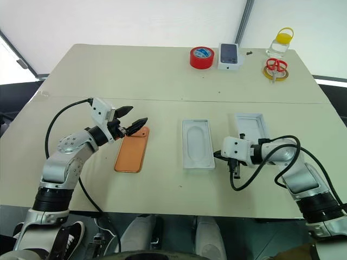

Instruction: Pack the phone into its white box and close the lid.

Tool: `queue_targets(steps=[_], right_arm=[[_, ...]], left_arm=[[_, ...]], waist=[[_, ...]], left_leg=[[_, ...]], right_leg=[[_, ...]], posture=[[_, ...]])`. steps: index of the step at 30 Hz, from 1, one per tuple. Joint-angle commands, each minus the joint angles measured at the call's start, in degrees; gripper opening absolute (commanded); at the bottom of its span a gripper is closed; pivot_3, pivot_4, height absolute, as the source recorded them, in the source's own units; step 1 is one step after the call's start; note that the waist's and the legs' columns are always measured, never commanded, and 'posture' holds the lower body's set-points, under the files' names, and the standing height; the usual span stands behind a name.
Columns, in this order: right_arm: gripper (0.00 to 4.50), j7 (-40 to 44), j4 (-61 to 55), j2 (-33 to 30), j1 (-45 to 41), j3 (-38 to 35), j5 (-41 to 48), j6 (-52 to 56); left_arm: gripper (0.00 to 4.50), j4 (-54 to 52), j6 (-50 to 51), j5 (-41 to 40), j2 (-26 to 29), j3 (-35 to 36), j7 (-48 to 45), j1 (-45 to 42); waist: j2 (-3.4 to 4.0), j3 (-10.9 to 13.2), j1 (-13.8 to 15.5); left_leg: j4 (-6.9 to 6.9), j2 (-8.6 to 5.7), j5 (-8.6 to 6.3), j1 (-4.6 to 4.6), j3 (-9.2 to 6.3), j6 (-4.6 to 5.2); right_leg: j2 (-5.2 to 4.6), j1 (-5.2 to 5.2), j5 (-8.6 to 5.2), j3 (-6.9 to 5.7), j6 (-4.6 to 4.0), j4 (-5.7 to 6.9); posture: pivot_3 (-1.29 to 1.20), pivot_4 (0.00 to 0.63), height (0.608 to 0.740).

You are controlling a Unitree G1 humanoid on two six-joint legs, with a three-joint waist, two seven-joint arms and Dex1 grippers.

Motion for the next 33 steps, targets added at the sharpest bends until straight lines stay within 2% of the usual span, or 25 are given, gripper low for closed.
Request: queue_targets(steps=[1, 4, 8, 11, 13, 15, 19, 22, 25, 33], right_arm=[[0.05, -0.9, 0.2, -0.3, -1.3, -1.0, -0.6, -2.1], [0.05, -3.1, 3.7, -0.8, -3.6, -1.8, -2.9, -4.8], [0.05, -5.6, 5.3, 0.4, -7.5, -2.5, -3.2, -5.9], [0.05, -7.5, 3.8, 4.4, -11.4, -2.2, -1.1, -3.5], [0.05, -10.1, 3.2, 9.5, -14.5, -1.6, 0.2, -2.1], [0.05, -12.8, 1.4, 16.2, -17.1, 1.6, 0.0, 1.2], [0.05, -13.5, -0.2, 23.2, -19.2, 8.6, -3.6, 4.6], [0.05, -12.6, 1.2, 25.4, -20.8, 15.4, -8.1, 8.9], [0.05, -12.8, 3.3, 28.0, -21.5, 23.6, -14.6, 8.4], [0.05, -11.5, 11.1, 31.8, -26.0, 28.9, -19.6, 9.3]], left_arm=[[3.96, -1.2, 0.0, -0.2, 0.5, 1.1, 0.1, -0.2], [3.96, -1.4, 3.7, -1.9, 1.2, 2.4, 0.4, 0.3], [3.96, -1.4, 13.5, -8.0, 4.1, 7.5, -0.3, 0.7], [3.96, 0.7, 25.0, -13.5, 8.8, 11.3, -1.9, 0.8], [3.96, 1.2, 25.9, -14.4, 11.4, 12.7, -3.8, 1.7], [3.96, 4.4, 32.9, -19.0, 12.8, 16.6, -3.9, 0.6], [3.96, 6.5, 42.0, -23.2, 14.6, 19.4, -3.3, 0.7], [3.96, 3.8, 47.1, -26.2, 15.2, 19.7, -3.9, 2.0], [3.96, 2.7, 52.5, -28.2, 14.6, 19.8, -2.5, 3.2], [3.96, 1.9, 56.3, -27.4, 11.5, 17.5, 1.7, 5.5]], waist=[[0.0, 0.0, 0.0], [0.0, 0.0, 0.0], [0.0, 0.0, -0.6], [-0.03, 0.0, -1.7], [-0.05, 0.0, -2.1], [-0.05, 0.0, -2.8], [-0.04, 0.0, -2.7], [-0.06, 0.0, -2.7], [-0.09, 0.0, -2.8], [-0.07, 0.0, -2.8]], left_leg=[[0.0, 0.0, 0.0, 0.0, 0.0, 0.0], [0.0, -0.02, 0.0, 0.0, 0.02, 0.0], [-0.01, -0.01, 0.0, 0.0, 0.01, 0.0], [-0.03, 0.01, 0.0, 0.0, -0.04, 0.0], [-0.05, 0.01, 0.0, 0.02, -0.04, 0.0], [-0.08, 0.06, 0.0, 0.04, -0.08, -0.01], [-0.09, 0.19, 0.04, 0.02, -0.15, -0.07], [-0.07, -0.01, 0.04, -0.01, -0.15, -0.07], [-0.05, -0.07, 0.03, -0.01, -0.15, -0.07], [-0.11, -0.04, 0.11, 0.06, -0.21, -0.23]], right_leg=[[0.0, 0.0, 0.0, 0.0, 0.0, 0.0], [-0.01, 0.0, 0.0, 0.01, 0.0, 0.0], [0.04, -0.02, 0.0, -0.01, 0.01, 0.02], [0.06, -0.04, 0.0, -0.03, 0.01, 0.05], [0.1, -0.04, 0.0, -0.03, 0.01, 0.06], [0.14, -0.04, 0.0, -0.04, 0.01, 0.1], [0.14, -0.08, 0.0, -0.1, 0.0, 0.18], [-0.05, -0.07, 0.0, -0.08, 0.01, 0.18], [-0.09, -0.07, 0.01, -0.03, 0.01, 0.16], [-0.04, -0.1, 0.01, -0.04, -0.01, 0.25]], posture=[[0.0, 0.15, 0.74], [0.0, 0.15, 0.74], [0.0, 0.15, 0.74], [0.0, 0.15, 0.74], [0.0, 0.15, 0.74], [0.0, 0.15, 0.74], [0.0, 0.15, 0.74], [0.0, 0.15, 0.74], [0.0, 0.15, 0.74], [0.0, 0.15, 0.74]])
